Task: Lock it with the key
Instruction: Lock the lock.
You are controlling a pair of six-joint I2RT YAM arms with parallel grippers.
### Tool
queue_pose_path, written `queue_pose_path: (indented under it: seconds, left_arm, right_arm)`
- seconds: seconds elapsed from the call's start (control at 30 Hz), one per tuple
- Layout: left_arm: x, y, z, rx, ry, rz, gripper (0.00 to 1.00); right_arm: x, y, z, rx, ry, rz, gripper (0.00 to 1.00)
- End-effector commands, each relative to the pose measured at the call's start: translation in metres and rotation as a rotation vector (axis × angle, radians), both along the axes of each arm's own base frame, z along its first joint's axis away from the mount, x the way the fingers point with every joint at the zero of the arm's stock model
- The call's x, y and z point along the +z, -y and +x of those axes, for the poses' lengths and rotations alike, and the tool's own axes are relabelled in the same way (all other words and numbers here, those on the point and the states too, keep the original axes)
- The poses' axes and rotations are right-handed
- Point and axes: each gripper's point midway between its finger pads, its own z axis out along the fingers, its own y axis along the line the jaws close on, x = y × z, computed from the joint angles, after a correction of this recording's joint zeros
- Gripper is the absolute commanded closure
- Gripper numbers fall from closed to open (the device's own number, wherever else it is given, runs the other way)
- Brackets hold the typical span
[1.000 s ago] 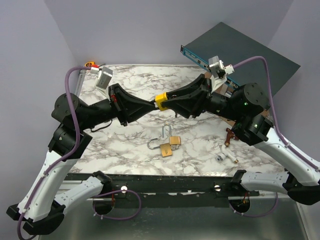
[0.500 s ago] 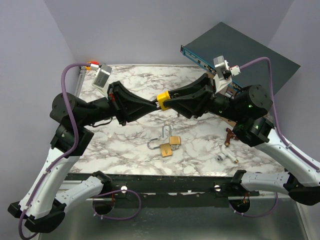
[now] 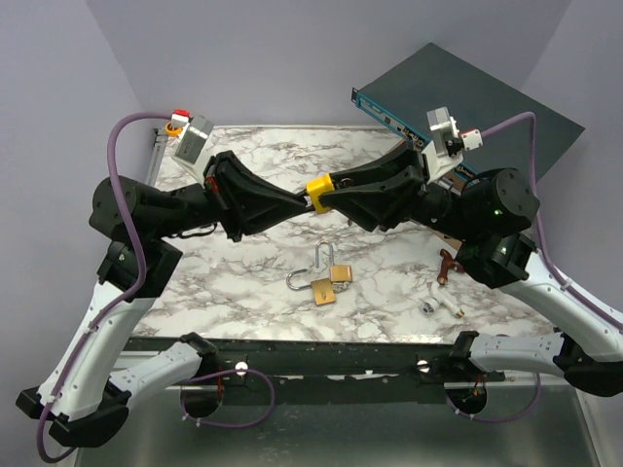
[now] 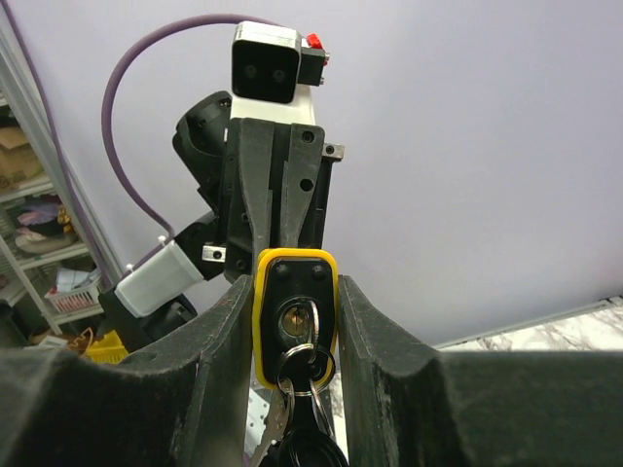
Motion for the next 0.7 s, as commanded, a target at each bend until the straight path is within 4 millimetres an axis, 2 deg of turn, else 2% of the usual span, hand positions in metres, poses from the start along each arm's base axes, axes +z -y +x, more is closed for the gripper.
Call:
queue_pose_path:
  seconds: [0.0,0.53,0.67]
  left_arm:
    - [0.018,0.019,0.006,-0.056,0.006,-0.039,1.00]
    - [0.021,0.039,0.018,-0.053,-0.045,0.012,1.00]
    - [0.022,0.045,0.021,-0.054,-0.064,0.028,1.00]
  right_arm:
    - [-0.155,-0.060,-0.008,0.119,-0.199,-0.442,0.99]
    - [-0.180,-0.065,-0.010,0.080,-0.189,-0.515,0.99]
    - [-0.191,-0.069,-0.011,0.065,-0.185,-0.557,0.99]
